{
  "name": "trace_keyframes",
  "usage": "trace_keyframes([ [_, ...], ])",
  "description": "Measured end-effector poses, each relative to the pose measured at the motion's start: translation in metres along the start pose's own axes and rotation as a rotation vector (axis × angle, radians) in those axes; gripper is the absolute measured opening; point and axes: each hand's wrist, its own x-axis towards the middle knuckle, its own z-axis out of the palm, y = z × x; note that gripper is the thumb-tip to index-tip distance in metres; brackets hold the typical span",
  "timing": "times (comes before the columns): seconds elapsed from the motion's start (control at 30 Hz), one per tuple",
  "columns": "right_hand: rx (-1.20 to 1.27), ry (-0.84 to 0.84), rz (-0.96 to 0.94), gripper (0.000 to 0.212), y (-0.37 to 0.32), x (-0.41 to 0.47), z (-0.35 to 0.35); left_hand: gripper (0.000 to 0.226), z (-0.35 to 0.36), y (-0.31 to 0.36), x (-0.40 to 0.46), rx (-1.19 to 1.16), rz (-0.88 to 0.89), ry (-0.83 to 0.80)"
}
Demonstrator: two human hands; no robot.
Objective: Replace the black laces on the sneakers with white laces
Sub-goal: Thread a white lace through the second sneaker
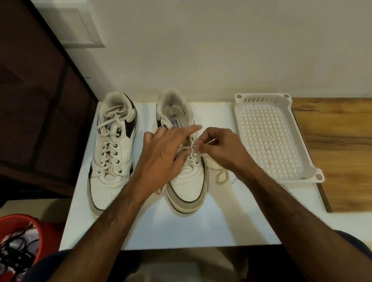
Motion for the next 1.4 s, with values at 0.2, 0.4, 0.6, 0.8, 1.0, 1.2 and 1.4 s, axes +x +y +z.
trace_keyframes([
  [0.2,0.252,0.125,0.022,0.005,-0.001,0.0,-0.009,0.045,0.001,-0.005,-0.001,-0.007,-0.015,-0.026],
  [0.4,1.221,0.16,0.241,0.021,-0.005,0.008,-0.033,0.052,0.002,-0.005,0.0,-0.05,-0.049,-0.036],
  [0.6,-0.152,-0.118,0.039,0.021,-0.005,0.0,-0.005,0.058,0.002,-0.007,0.001,-0.043,-0.039,-0.041],
  [0.8,-0.106,-0.081,-0.114,0.014,-0.005,0.003,-0.007,0.058,0.002,-0.009,0.001,-0.051,-0.036,-0.025],
  [1.0,1.351,0.191,0.115,0.027,-0.011,0.006,-0.044,0.057,0.003,-0.009,0.001,-0.067,-0.028,-0.022],
  [1.2,0.029,-0.027,-0.025,0.029,-0.004,0.004,-0.021,0.06,0.003,-0.009,0.002,-0.06,-0.028,-0.024],
  [1.4,-0.285,-0.158,-0.142,0.017,-0.006,0.002,-0.011,0.062,0.004,-0.011,0.001,-0.052,-0.034,-0.022],
])
